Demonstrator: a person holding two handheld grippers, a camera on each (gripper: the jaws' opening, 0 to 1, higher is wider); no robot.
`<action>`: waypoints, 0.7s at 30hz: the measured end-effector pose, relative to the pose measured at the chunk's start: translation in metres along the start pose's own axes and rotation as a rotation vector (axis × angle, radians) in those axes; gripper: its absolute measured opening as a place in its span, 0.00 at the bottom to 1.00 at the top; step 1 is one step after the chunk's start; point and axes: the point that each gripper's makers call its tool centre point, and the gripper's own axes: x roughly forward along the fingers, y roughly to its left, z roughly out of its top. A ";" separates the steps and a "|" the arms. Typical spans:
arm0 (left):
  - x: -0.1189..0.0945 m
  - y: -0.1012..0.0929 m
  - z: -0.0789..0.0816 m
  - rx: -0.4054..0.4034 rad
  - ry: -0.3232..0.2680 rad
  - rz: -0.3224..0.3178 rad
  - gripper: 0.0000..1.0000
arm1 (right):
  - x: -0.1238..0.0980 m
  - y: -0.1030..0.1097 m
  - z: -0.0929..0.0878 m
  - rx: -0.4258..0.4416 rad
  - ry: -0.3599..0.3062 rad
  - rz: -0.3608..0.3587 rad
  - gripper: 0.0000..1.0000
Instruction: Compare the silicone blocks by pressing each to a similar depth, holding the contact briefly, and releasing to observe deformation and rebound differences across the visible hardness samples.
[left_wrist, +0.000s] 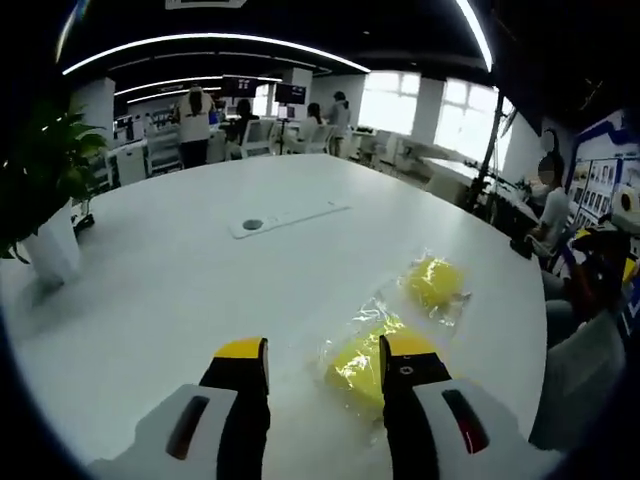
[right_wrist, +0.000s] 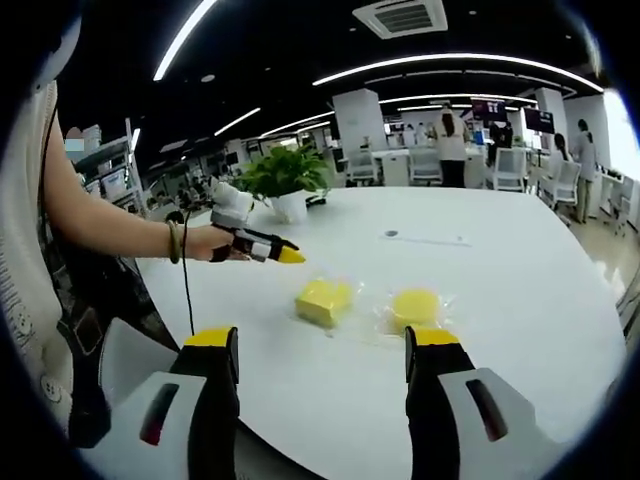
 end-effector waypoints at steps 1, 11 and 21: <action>-0.004 -0.004 -0.001 0.007 0.002 0.000 0.43 | -0.001 0.000 0.000 -0.002 0.001 0.000 0.63; -0.038 -0.018 0.000 -0.014 -0.048 0.039 0.45 | -0.008 0.002 0.004 -0.014 -0.025 0.013 0.61; -0.078 -0.045 -0.004 -0.101 -0.127 0.086 0.45 | -0.011 -0.004 0.005 0.029 -0.059 0.012 0.61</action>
